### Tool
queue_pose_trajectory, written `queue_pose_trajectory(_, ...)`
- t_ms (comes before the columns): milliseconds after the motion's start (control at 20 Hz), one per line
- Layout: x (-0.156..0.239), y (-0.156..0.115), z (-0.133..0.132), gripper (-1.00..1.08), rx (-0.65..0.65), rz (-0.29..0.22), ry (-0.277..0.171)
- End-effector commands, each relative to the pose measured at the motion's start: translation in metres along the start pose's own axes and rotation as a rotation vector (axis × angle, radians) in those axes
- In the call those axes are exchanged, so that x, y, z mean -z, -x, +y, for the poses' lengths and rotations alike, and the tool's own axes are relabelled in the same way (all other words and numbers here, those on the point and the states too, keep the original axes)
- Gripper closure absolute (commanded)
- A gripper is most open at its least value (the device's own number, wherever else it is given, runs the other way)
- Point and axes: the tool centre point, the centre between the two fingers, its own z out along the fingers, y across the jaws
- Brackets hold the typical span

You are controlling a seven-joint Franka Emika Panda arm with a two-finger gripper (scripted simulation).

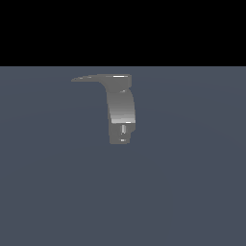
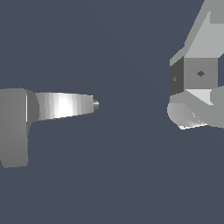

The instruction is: Turn on the faucet by rotating a designated handle.

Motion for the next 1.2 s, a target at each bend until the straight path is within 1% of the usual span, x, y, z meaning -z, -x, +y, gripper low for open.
queue_pose_trajectory(0, 0.0, 0.0, 0.0, 1.08, 0.0, 0.0, 0.0)
queue_pose_trajectory(300, -0.002, -0.002, -0.004, 1.08, -0.018, 0.0, -0.001)
queue_pose_trajectory(550, -0.008, -0.006, -0.014, 1.08, -0.061, 0.0, -0.002)
queue_pose_trajectory(850, -0.019, -0.016, -0.034, 1.08, -0.145, 0.0, -0.006)
queue_pose_trajectory(1150, -0.035, -0.033, -0.059, 1.08, -0.262, 0.0, -0.011)
